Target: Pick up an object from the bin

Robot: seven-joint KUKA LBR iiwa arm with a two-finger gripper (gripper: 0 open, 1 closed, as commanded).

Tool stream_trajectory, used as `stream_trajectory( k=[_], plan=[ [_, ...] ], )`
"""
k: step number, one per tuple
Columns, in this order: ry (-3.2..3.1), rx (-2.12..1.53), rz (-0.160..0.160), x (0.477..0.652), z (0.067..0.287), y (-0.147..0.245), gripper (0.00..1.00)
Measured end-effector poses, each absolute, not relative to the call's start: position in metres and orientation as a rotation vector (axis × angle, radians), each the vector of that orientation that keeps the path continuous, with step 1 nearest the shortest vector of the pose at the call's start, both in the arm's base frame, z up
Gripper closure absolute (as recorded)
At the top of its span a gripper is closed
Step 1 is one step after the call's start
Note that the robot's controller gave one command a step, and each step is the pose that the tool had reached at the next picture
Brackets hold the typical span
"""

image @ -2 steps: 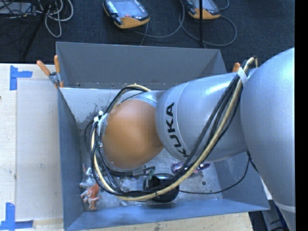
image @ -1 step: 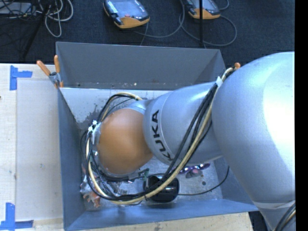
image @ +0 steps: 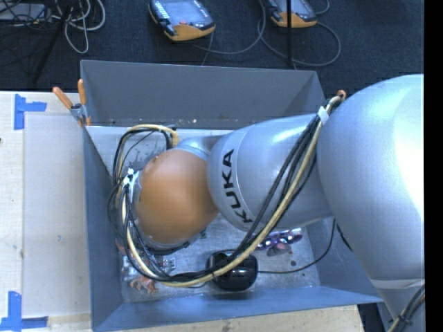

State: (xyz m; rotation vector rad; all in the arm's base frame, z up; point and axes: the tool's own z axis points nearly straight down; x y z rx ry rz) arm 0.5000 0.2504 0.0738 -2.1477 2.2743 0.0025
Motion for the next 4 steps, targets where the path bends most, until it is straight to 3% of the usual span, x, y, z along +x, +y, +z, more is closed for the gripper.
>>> stream_trajectory(
  k=[1, 2, 3, 4],
  plan=[
    [2.277, -2.145, 0.004, 0.5, 0.074, 0.25, 1.0],
    [2.287, -2.15, 0.002, 0.5, 0.112, 0.252, 1.0],
    [2.296, -2.15, 0.005, 0.499, 0.085, 0.25, 1.0],
    [2.295, -2.145, 0.003, 0.5, 0.123, 0.253, 1.0]
  ],
)
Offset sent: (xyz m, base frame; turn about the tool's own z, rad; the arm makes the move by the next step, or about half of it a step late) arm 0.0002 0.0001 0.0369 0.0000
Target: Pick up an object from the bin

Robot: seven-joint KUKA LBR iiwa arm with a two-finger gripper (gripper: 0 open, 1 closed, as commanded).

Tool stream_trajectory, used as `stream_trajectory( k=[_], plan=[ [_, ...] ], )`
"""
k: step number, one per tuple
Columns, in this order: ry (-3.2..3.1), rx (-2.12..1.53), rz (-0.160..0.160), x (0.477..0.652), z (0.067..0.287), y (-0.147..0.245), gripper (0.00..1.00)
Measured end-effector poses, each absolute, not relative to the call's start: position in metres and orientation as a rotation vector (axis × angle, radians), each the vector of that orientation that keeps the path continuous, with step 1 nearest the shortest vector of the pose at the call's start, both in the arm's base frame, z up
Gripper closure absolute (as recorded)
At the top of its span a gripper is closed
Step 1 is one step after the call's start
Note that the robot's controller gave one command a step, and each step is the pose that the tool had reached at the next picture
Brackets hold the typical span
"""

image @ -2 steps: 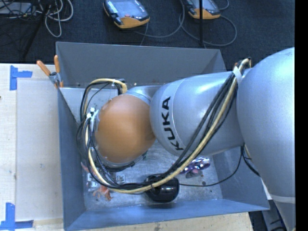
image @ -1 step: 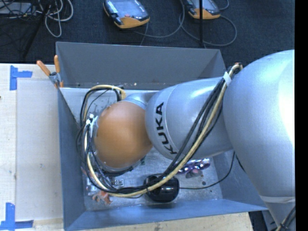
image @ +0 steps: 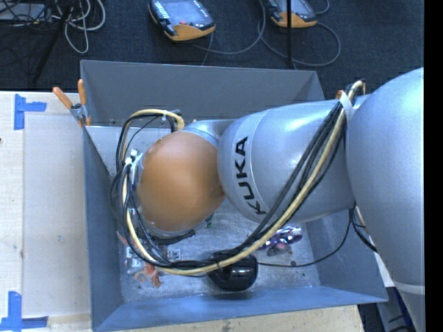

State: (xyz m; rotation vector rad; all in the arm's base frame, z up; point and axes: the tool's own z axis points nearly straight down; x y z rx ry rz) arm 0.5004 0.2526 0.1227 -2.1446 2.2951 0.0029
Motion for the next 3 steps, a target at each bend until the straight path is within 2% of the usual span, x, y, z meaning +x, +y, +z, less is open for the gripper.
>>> stream_trajectory(
  k=[1, 3],
  plan=[
    [2.301, -2.14, 0.004, 0.498, 0.138, 0.251, 1.0],
    [2.31, -2.13, 0.004, 0.498, 0.156, 0.251, 1.0]
  ],
)
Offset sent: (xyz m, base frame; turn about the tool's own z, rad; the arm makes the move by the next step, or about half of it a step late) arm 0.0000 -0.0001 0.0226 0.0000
